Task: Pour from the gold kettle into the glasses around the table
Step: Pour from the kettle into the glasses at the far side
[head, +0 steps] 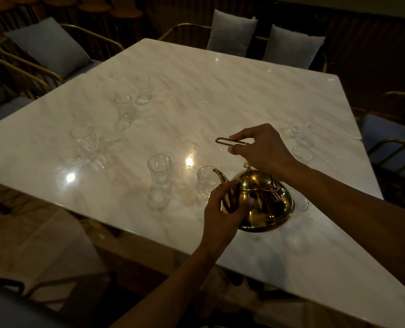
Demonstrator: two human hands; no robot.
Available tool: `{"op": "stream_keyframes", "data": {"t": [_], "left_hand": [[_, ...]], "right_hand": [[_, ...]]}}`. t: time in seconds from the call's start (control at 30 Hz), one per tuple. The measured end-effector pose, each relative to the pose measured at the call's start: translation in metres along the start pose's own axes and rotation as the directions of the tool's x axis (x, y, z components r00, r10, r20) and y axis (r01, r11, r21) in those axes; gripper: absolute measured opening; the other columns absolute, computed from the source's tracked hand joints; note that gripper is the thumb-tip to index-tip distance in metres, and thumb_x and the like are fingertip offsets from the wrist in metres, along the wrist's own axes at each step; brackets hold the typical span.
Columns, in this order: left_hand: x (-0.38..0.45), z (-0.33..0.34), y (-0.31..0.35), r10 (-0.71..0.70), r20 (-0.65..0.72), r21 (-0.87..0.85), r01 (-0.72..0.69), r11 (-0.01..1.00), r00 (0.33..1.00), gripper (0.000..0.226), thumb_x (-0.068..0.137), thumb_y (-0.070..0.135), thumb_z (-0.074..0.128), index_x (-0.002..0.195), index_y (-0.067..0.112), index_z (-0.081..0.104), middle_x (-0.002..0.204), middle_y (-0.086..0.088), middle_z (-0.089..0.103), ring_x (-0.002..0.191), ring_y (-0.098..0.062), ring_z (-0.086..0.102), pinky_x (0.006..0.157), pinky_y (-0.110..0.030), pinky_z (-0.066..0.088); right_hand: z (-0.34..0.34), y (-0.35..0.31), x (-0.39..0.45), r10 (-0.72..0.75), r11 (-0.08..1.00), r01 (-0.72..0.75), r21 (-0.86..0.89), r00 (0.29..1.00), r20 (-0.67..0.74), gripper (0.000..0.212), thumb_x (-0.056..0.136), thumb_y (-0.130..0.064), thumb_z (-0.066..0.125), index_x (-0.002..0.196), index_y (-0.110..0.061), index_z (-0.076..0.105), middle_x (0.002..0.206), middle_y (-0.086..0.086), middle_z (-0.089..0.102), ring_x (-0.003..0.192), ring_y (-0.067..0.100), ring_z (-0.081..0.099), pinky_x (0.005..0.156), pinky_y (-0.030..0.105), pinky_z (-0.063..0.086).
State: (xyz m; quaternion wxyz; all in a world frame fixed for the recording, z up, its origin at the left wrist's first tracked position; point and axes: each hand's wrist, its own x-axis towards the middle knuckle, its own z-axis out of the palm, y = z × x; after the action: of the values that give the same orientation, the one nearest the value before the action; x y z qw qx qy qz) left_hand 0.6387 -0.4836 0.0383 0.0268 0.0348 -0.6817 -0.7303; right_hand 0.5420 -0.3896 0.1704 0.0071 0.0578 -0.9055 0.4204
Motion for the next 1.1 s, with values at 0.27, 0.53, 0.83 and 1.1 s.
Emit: {"op": "stream_keyframes", "data": {"t": [0.27,0.53,0.83,1.1], "left_hand": [[-0.001,-0.001,-0.007,-0.006,-0.005,0.011,0.006,1.0,1.0,0.052,0.08,0.036,0.077,0.128,0.035,0.059,0.13,0.02,0.056,0.12,0.008,0.048,0.098,-0.022,0.045],[-0.002,-0.003,-0.02,0.031,0.012,0.018,-0.031,0.999,0.999,0.051,0.08,0.031,0.079,0.126,0.032,0.06,0.127,0.018,0.058,0.12,0.006,0.05,0.091,-0.011,0.046],[0.0,-0.006,-0.033,0.151,0.035,0.119,-0.154,0.981,0.988,0.051,0.077,0.043,0.074,0.125,0.039,0.057,0.131,0.022,0.054,0.126,0.004,0.048,0.1,-0.008,0.04],[-0.003,-0.009,-0.035,0.233,0.058,0.172,-0.24,0.956,0.971,0.053,0.076,0.042,0.072,0.126,0.033,0.058,0.14,0.012,0.048,0.132,0.006,0.04,0.105,-0.022,0.044]], "right_hand": [[0.006,0.006,0.0,0.029,0.999,-0.029,-0.014,1.0,-0.01,0.03,0.079,-0.021,0.078,0.108,-0.015,0.074,0.124,0.006,0.064,0.093,0.011,0.062,0.053,0.001,0.036],[0.014,0.022,-0.007,0.047,0.999,-0.047,0.021,0.999,-0.012,0.029,0.079,-0.022,0.078,0.107,-0.017,0.074,0.124,0.0,0.064,0.091,0.011,0.065,0.064,0.009,0.046],[0.019,0.038,-0.023,0.033,0.996,-0.028,0.083,0.998,-0.054,0.029,0.08,-0.023,0.076,0.108,-0.02,0.073,0.111,0.006,0.071,0.068,-0.001,0.052,0.078,0.023,0.046],[0.015,0.042,-0.042,0.003,0.99,0.016,0.141,0.99,-0.138,0.03,0.082,-0.023,0.075,0.112,-0.021,0.072,0.119,-0.003,0.069,0.083,0.009,0.064,0.079,0.024,0.052]]}}
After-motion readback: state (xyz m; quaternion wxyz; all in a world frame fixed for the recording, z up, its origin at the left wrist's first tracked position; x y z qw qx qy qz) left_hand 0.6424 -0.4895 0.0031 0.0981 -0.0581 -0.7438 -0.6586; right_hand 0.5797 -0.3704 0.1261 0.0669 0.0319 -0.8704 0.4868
